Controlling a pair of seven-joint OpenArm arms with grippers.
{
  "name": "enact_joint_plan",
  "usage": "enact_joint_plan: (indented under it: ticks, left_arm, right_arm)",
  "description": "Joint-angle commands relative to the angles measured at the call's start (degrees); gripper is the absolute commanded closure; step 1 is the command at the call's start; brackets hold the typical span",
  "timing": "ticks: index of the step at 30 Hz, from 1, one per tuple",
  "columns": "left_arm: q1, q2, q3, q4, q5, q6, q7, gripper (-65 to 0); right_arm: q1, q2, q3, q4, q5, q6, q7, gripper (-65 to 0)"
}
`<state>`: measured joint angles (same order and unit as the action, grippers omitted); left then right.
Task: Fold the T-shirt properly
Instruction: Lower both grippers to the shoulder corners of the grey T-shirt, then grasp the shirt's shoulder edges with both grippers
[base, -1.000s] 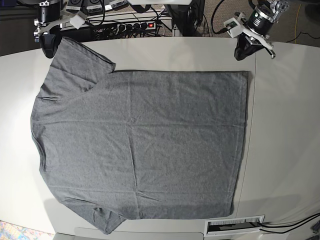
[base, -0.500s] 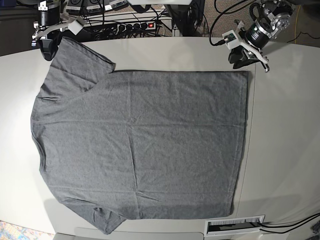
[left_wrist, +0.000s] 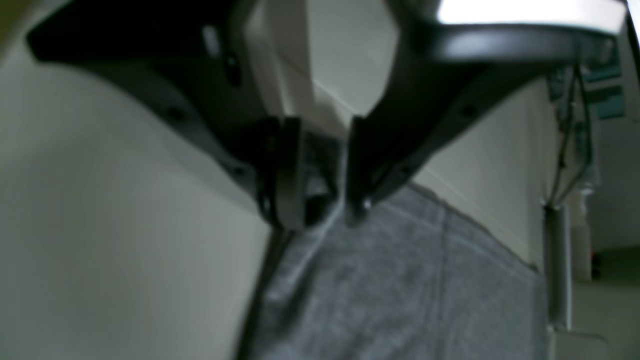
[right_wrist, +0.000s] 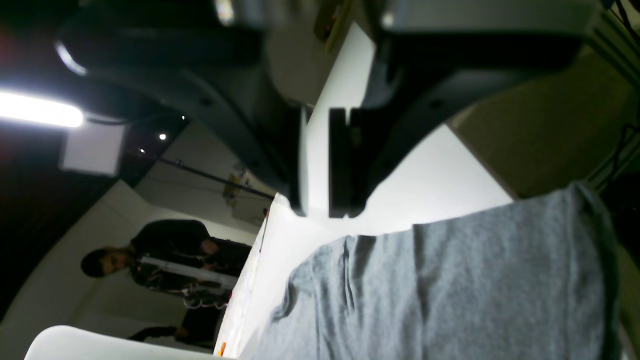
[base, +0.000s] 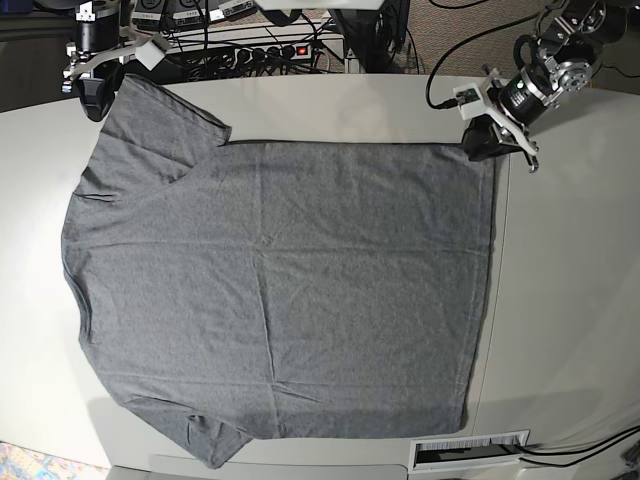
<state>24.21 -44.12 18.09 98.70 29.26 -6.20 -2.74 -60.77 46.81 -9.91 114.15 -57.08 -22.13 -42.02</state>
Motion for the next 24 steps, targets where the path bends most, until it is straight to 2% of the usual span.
enact_joint_plan:
  ticks: [1, 4, 9, 14, 18, 21, 24]
  left_arm:
    - [-0.6, -0.7, 1.5, -1.1, 0.5, -3.1, 3.7, -16.6]
    - [-4.1, -0.7, 4.8, -2.2, 0.5, -6.0, 5.8, -16.6]
    - [-8.2, -0.7, 8.3, -2.2, 0.0, -6.0, 9.5, -15.6]
    - [-10.6, -0.9, 8.5, -2.2, -1.1, -5.9, 13.2, -0.9]
    - [-10.5, -3.2, 8.5, -1.3, -1.5, -5.9, 14.8, 0.0]
    - [-9.8, -5.6, 8.5, 0.2, -1.6, -5.9, 15.9, 0.0]
    - [-7.7, -7.5, 8.5, 2.5, -1.9, -5.9, 16.3, 0.0]
  right_arm:
    - [-0.3, 0.6, 0.2, 0.8, -0.9, -0.8, -0.5, -8.4]
    - [-0.3, 0.6, 0.2, 0.8, -1.7, -0.8, -1.2, -8.4]
    - [-0.3, 0.6, 0.2, 0.8, -4.3, -0.8, -2.6, -8.4]
    - [-0.3, 0.6, 0.2, 0.8, -10.6, -0.8, -6.4, -8.4]
    - [-0.3, 0.5, 0.2, 0.8, -14.5, -0.9, -8.5, -8.4]
    - [-0.3, 0.5, 0.2, 0.8, -14.1, -0.9, -8.6, -8.4]
    - [-0.3, 0.5, 0.2, 0.8, -10.4, -0.8, -8.2, -8.4]
